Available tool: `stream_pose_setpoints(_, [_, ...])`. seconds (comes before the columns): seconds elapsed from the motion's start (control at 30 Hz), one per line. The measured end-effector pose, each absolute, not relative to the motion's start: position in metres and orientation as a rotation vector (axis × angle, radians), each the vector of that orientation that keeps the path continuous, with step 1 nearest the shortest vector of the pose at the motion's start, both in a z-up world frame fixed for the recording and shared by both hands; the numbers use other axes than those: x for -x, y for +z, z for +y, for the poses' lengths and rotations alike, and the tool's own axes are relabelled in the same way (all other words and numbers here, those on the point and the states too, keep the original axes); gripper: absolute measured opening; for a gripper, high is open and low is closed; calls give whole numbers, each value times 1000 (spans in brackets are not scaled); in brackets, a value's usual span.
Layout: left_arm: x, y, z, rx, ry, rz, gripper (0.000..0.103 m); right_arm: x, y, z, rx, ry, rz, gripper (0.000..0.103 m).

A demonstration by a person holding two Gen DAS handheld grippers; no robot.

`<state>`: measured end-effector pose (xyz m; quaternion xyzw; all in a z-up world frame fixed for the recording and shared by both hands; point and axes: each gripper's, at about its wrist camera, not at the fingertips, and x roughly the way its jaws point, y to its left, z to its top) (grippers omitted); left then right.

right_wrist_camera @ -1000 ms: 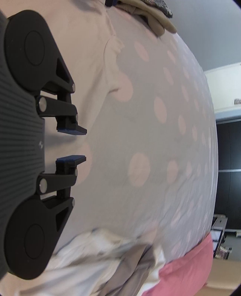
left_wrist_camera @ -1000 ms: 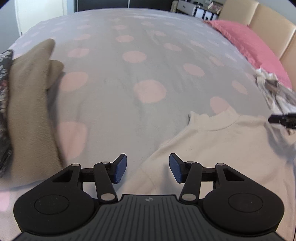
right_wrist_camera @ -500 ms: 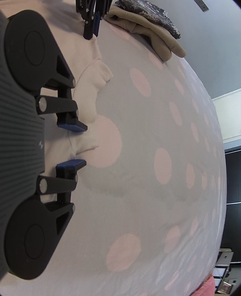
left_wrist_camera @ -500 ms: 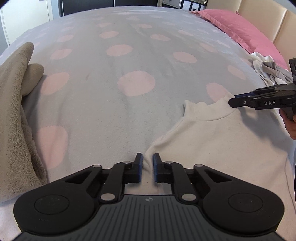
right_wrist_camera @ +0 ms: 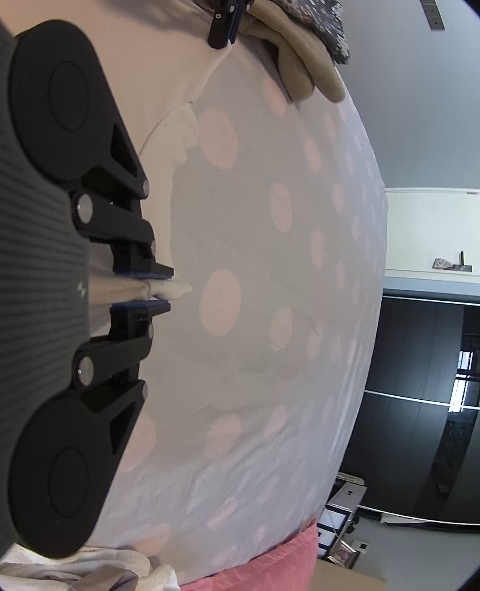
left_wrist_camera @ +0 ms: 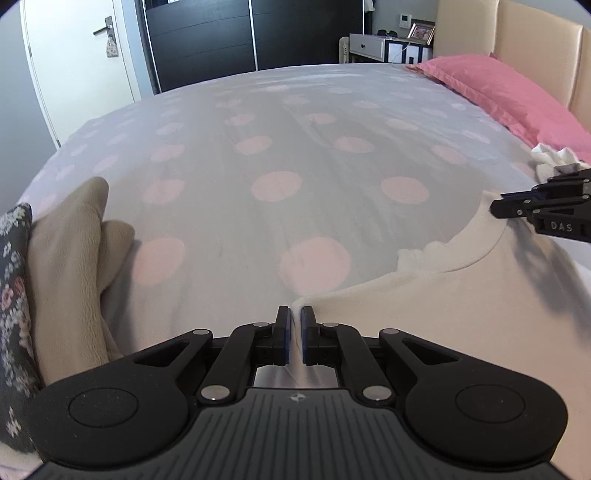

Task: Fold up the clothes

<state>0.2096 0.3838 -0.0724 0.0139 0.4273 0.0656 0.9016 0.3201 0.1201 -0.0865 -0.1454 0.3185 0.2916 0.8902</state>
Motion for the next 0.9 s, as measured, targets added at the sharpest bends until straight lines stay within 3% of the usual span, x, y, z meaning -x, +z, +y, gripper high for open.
stream_pose_setpoints(0.2, [-216, -104, 378, -68, 112, 968, 6, -334, -117, 132, 354, 590, 753, 14])
stream_pose_setpoints(0.23, [-216, -108, 377, -72, 107, 986, 11, -337, -124, 132, 351, 586, 783, 14])
stream_pose_setpoints(0.3, [-213, -114, 376, -81, 98, 990, 13, -339, -131, 132, 340, 565, 796, 22])
stream_pose_setpoints(0.4, [-209, -110, 384, -43, 113, 983, 35, -341, -127, 128, 316, 548, 808, 37])
stream_pose_setpoints(0.43, [-206, -107, 387, -24, 108, 973, 47, -342, -124, 125, 305, 546, 809, 39])
stream_pose_setpoints(0.9, [-105, -40, 393, 3, 90, 985, 48, -283, -63, 5, 182, 507, 868, 45])
